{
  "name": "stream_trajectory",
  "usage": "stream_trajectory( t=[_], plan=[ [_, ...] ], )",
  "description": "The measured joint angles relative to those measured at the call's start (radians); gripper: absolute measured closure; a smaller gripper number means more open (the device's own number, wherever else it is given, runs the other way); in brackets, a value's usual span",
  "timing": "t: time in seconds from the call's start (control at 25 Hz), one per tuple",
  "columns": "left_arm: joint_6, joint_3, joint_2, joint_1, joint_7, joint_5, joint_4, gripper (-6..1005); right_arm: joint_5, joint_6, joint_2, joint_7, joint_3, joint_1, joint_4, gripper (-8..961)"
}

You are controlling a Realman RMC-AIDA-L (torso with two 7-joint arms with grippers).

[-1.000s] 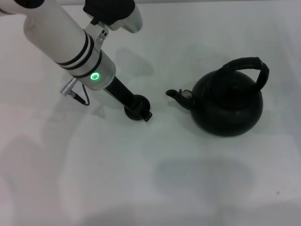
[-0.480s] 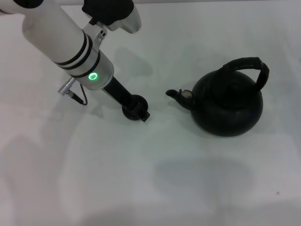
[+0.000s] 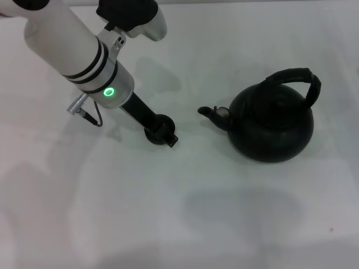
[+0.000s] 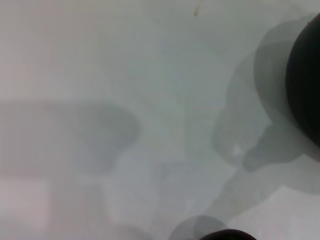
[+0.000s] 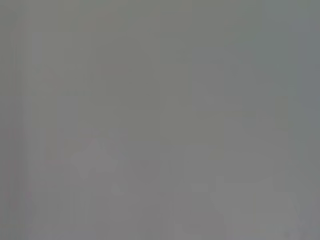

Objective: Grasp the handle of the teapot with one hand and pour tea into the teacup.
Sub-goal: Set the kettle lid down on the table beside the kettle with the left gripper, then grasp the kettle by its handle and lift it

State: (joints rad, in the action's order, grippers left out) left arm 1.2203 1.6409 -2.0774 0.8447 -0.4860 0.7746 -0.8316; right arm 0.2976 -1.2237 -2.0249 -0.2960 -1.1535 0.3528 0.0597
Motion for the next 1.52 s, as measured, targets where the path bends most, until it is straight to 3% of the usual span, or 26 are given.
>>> stream_trajectory(
  t=[0.24,0.6,1.0,1.24,1.28,1.52],
  plan=[
    [0.027,0.0,0.001,-0.006,-0.001,0.0,-0.01,168,0.0,-0.002,0.001,0.0,0.0,0.0,0.003,98],
    [0.118,-0.011,0.004,-0.081,0.002,-0.009,-0.103,121,0.0,-0.007,0.002,0.0,0.0,-0.002,0.007,97],
    [0.196,-0.049,0.006,-0.239,-0.024,-0.037,-0.279,121,0.001,-0.053,0.006,0.0,-0.019,-0.017,0.004,98],
    [0.189,-0.191,0.003,-0.397,-0.201,0.068,-0.416,121,0.002,-0.104,0.01,0.0,-0.037,-0.034,0.007,97],
    [0.189,-0.191,0.003,-0.397,-0.201,0.068,-0.416,120,0.002,-0.111,0.01,0.0,-0.037,-0.038,0.007,97],
    [0.169,-0.378,0.002,-0.54,-0.531,0.379,-0.413,120,0.004,-0.149,0.017,-0.004,-0.075,-0.061,0.015,97]
  ],
)
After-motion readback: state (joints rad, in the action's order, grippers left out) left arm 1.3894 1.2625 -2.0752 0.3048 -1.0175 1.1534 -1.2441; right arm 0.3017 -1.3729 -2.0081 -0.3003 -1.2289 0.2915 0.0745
